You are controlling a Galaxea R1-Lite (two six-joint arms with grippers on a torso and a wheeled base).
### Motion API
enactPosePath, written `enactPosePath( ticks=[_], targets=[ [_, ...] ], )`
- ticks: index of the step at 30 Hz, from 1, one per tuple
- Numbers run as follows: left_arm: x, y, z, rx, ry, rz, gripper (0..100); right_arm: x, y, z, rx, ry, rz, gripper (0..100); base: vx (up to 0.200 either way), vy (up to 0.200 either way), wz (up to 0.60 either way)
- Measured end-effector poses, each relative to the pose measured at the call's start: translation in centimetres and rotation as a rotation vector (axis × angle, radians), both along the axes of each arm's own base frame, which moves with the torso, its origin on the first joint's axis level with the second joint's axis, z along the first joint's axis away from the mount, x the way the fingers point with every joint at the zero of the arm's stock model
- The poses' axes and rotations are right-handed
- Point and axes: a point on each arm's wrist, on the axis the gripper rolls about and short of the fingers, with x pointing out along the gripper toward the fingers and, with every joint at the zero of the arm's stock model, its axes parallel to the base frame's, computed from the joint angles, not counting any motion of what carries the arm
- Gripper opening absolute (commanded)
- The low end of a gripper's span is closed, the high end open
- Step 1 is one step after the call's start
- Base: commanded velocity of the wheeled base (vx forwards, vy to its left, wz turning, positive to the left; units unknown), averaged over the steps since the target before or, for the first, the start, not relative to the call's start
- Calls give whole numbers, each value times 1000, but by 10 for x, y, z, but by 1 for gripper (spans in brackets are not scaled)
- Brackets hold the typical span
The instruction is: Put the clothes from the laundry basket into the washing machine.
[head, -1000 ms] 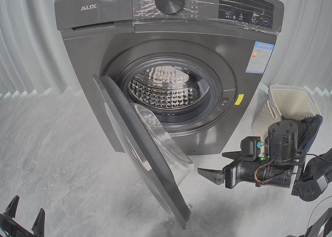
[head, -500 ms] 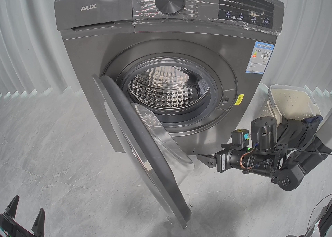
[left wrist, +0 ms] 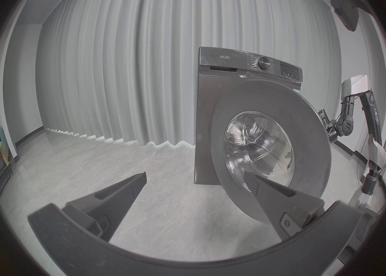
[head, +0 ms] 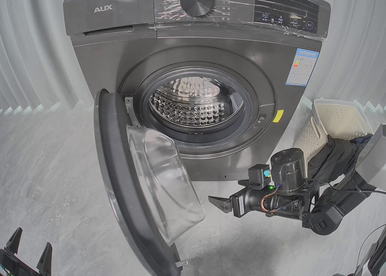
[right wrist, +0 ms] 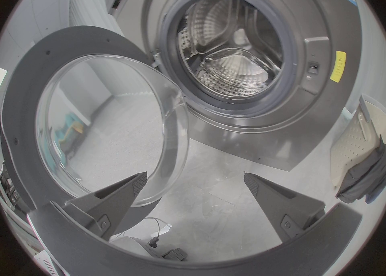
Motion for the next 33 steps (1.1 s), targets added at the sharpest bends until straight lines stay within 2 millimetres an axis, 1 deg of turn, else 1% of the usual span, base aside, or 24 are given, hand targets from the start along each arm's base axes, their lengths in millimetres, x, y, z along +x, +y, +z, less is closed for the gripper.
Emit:
enactPosePath(
  ticks=[5,7,11,13,17,24,29,33],
  targets=[
    [0,0,0,0,0,0,100,7,5,8,24,-29,-4,100,-200,0,0],
    [0,0,0,0,0,0,100,11,7,11,36,-42,-7,100,0,0,0],
    [0,0,0,-1,0,0,100,17,12,9,36,-48,-7,100,0,0,0],
    [0,0,0,-1,0,0,100,20,15,3,22,-39,-12,100,0,0,0],
    [0,0,0,-1,0,0,100,23,28,-8,5,-32,1,100,0,0,0],
    [0,0,0,-1,0,0,100,17,55,-18,1,-26,61,100,0,0,0],
    [0,0,0,-1,0,0,100,15,68,-18,16,-33,90,100,0,0,0],
    [0,0,0,0,0,0,100,20,74,-12,36,-55,90,100,-200,0,0]
  ],
)
